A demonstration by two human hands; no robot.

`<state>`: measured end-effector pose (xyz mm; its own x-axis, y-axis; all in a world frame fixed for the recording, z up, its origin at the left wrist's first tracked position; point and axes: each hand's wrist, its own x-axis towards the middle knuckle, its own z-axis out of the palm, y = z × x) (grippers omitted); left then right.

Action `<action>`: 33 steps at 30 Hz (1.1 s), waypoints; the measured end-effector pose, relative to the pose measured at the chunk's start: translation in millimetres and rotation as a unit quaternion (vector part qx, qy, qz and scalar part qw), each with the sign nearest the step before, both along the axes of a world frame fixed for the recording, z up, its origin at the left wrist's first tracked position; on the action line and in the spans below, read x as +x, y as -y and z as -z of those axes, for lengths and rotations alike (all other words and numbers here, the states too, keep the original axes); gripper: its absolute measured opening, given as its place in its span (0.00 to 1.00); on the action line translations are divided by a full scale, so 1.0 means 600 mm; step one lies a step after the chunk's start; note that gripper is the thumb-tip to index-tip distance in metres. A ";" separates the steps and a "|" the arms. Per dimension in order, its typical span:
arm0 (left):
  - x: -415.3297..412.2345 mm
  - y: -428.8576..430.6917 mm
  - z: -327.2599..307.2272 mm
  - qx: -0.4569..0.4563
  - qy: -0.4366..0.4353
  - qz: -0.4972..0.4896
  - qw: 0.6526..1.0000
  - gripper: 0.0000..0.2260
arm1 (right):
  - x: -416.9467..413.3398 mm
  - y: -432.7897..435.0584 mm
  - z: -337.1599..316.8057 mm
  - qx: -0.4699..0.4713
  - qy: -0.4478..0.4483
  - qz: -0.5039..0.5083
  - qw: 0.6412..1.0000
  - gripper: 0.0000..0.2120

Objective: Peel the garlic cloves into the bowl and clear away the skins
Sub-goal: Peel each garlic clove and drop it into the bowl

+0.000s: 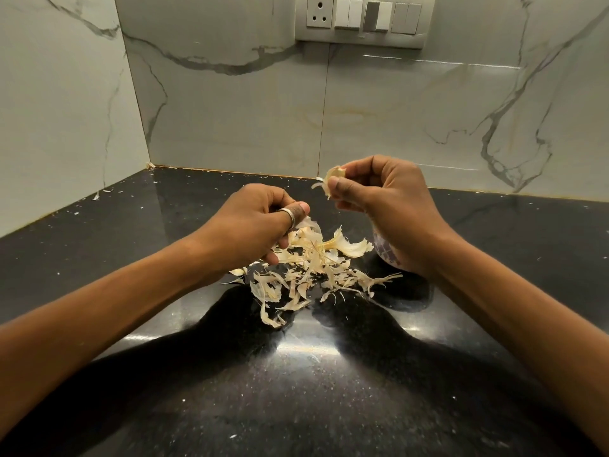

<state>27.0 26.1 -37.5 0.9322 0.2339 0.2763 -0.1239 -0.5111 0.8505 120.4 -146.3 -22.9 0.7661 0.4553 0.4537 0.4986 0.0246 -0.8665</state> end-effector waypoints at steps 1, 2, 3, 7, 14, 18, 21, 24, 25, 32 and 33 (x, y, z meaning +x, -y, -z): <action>0.000 -0.001 0.000 0.006 0.008 -0.008 1.000 0.07 | 0.001 0.001 -0.001 0.001 -0.002 0.001 1.000 0.10; -0.001 -0.002 0.001 0.014 0.016 -0.013 1.000 0.04 | 0.001 0.001 -0.001 -0.003 -0.001 0.001 1.000 0.10; -0.002 -0.003 0.000 0.022 0.023 -0.017 0.999 0.03 | 0.000 0.000 0.000 -0.008 0.000 -0.002 1.000 0.10; -0.005 -0.003 0.000 0.042 0.030 -0.009 0.999 0.06 | -0.003 -0.003 0.004 -0.020 0.002 -0.021 1.000 0.14; -0.007 0.007 -0.005 0.021 0.026 0.016 0.999 0.08 | -0.009 -0.007 0.008 -0.042 0.026 -0.041 0.998 0.11; -0.006 0.004 -0.005 0.018 0.020 0.009 1.000 0.06 | -0.013 -0.009 0.011 -0.047 0.029 -0.044 0.998 0.11; -0.006 0.004 -0.004 -0.004 0.007 0.004 1.000 0.06 | -0.015 -0.010 0.013 -0.047 0.033 -0.049 0.997 0.12; -0.006 0.004 -0.003 -0.023 0.000 0.001 1.000 0.08 | -0.017 -0.012 0.014 -0.055 0.042 -0.050 0.996 0.13; -0.007 0.004 -0.003 -0.025 0.002 0.001 1.000 0.09 | -0.018 -0.013 0.014 -0.055 0.042 -0.051 0.996 0.13; -0.009 0.006 -0.004 -0.043 0.024 -0.006 0.999 0.13 | -0.024 -0.014 0.011 -0.027 -0.011 -0.071 0.997 0.09; -0.009 0.007 -0.004 -0.045 0.027 -0.005 0.999 0.13 | -0.024 -0.015 0.011 -0.019 -0.025 -0.074 0.997 0.08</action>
